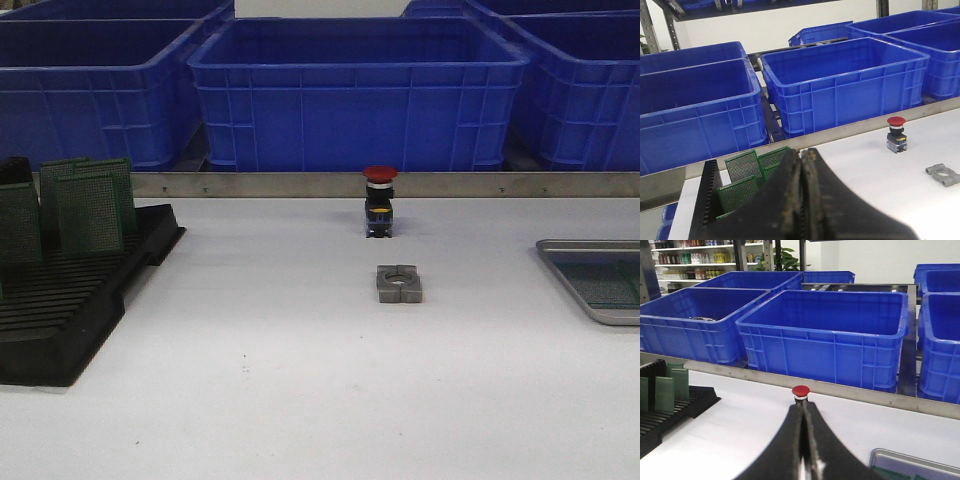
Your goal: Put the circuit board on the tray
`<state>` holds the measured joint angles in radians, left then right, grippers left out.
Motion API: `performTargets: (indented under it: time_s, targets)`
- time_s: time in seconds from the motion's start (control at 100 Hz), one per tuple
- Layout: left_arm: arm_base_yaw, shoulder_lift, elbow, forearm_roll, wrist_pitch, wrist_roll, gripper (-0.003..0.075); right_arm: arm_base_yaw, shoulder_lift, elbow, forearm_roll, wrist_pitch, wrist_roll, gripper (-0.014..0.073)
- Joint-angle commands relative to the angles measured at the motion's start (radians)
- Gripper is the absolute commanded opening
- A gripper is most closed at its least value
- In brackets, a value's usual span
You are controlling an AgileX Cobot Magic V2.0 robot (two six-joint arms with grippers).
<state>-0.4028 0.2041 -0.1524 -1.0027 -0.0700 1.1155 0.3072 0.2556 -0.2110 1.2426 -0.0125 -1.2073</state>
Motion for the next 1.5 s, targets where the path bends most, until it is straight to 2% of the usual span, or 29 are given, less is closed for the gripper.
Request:
performTargets:
  time_s: [0.0,0.37,0.44,0.51,0.58,0.66,0.7,0.75,0.87,0.9,0.92,1.06,1.49]
  targets:
    - [-0.008,0.007,-0.027,0.004,-0.042,-0.008,-0.0020,0.001,0.009,-0.025,-0.006,0.007,-0.009,-0.0060]
    - [0.002,0.000,-0.015,0.004,-0.042,-0.008,-0.0020,0.001,0.009,-0.025,-0.006,0.124,-0.009,-0.0060]
    - [0.026,-0.033,-0.008,0.029,-0.045,-0.049,-0.0020,0.001,0.009,-0.025,-0.006,0.147,-0.009,-0.0060]
    - [0.067,-0.062,0.009,0.211,-0.043,-0.242,-0.0020,0.001,0.009,-0.025,-0.006,0.167,-0.009,-0.0060]
    - [0.123,-0.084,0.033,0.510,-0.038,-0.565,-0.0020,0.001,0.009,-0.025,-0.006,0.189,-0.009,-0.0060]
    - [0.196,-0.120,0.065,0.873,-0.013,-0.998,-0.0020,0.001,0.009,-0.025,-0.006,0.214,-0.009,-0.0060]
    - [0.224,-0.138,0.085,0.991,0.009,-1.175,-0.0020,0.001,0.009,-0.025,-0.006,0.227,-0.009,-0.0060]
    - [0.261,-0.154,0.113,1.103,0.014,-1.284,-0.0020,0.001,0.009,-0.025,-0.006,0.240,-0.009,-0.0060]
    - [0.302,-0.209,0.203,1.112,0.002,-1.285,-0.0020,0.001,0.009,-0.025,-0.006,0.270,-0.009,-0.0060]
    - [0.302,-0.231,0.203,1.112,0.064,-1.271,-0.0020,0.001,0.009,-0.025,-0.006,0.275,-0.009,-0.0060]
    - [0.302,-0.244,0.200,1.109,0.106,-1.250,-0.0020,0.001,0.009,-0.025,-0.006,0.279,-0.009,-0.0060]
    - [0.302,-0.241,0.202,0.985,0.138,-1.107,-0.0020,0.001,0.009,-0.024,-0.006,0.305,-0.009,-0.0060]
    - [0.302,-0.241,0.200,0.983,0.131,-1.105,-0.0020,0.001,0.009,-0.024,-0.006,0.323,-0.009,-0.0060]
